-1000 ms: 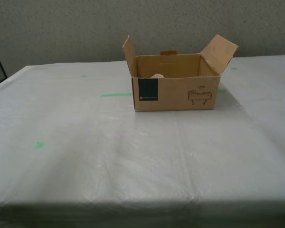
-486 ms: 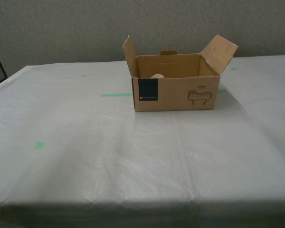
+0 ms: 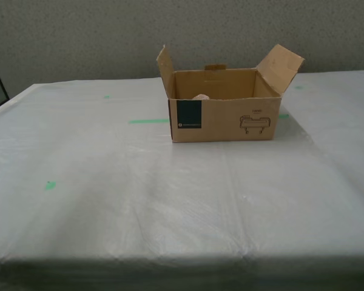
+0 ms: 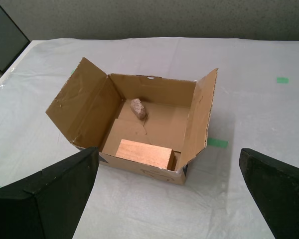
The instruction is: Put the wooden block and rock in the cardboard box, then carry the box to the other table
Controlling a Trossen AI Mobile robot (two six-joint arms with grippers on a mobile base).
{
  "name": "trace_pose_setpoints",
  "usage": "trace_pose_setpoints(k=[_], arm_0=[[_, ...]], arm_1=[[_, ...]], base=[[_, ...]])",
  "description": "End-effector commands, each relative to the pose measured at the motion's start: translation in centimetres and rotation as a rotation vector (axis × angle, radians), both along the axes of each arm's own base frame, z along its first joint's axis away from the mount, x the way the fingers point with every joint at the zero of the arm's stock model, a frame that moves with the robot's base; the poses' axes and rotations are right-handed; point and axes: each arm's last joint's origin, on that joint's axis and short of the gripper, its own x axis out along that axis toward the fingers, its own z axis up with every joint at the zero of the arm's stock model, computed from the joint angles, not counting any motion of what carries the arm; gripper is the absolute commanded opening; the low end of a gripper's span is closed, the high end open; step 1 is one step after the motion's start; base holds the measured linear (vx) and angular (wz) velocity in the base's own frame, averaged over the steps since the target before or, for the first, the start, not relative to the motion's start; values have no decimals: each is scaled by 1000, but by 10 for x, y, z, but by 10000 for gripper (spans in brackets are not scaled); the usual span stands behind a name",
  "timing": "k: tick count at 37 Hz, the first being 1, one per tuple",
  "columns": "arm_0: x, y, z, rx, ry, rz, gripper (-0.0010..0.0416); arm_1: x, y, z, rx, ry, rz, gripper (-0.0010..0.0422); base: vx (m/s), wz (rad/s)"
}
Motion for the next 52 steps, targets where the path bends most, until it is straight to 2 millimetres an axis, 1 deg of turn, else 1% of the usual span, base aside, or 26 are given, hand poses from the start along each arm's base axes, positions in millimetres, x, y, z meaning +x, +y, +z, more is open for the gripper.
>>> trace_pose_setpoints(k=[1,52], arm_0=[[0,0,0,-1,0,0,394],[0,0,0,-1,0,0,394]], arm_1=[[0,0,1,0,-3,1,396],[0,0,1,0,-3,1,396]], base=[[0,0],[0,0]])
